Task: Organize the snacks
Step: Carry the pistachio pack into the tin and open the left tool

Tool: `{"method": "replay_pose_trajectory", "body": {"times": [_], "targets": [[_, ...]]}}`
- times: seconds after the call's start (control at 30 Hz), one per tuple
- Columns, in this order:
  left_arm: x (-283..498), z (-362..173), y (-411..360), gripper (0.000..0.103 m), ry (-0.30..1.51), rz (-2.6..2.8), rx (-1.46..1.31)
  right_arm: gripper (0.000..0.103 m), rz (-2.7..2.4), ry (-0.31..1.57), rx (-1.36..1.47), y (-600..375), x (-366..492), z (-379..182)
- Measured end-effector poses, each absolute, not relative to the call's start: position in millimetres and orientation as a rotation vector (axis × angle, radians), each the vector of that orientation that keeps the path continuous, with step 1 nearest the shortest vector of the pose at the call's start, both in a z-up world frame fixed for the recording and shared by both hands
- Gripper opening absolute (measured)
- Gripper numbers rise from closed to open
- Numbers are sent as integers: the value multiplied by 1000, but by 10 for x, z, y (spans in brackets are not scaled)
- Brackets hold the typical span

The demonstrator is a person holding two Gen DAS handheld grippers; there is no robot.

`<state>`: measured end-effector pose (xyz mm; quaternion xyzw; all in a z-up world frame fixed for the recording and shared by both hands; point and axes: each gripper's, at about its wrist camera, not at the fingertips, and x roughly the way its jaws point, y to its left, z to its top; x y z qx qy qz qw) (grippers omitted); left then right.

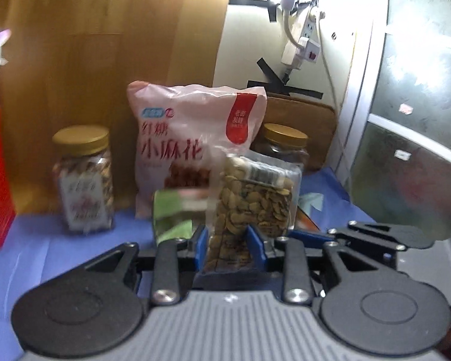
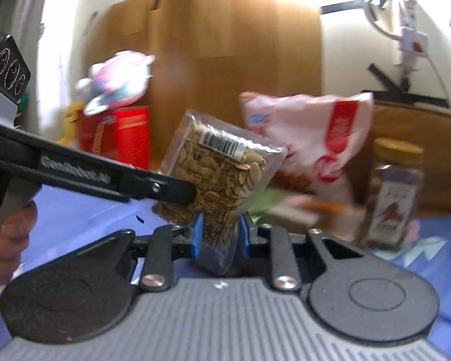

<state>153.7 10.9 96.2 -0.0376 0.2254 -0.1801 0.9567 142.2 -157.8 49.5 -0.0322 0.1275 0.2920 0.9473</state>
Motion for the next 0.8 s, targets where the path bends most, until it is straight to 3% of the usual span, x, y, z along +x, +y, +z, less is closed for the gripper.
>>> {"method": "replay_pose_trajectory", "body": {"times": [0.33,0.43,0.67,0.8], "targets": [[2296,584,-108,36,597,-283,-66,34,470,382,-30,-1625,2087,215],[2226,563,7,39,601,-293,-118,50,462,373,-8,-1715,2012,210],[1664,651,240,39,551,-339,-237,49,371,341,224,-2434,1652,336],[1365,432,161,42,599,-376,-204,50,267,433,430,-3052,1481,149]]}}
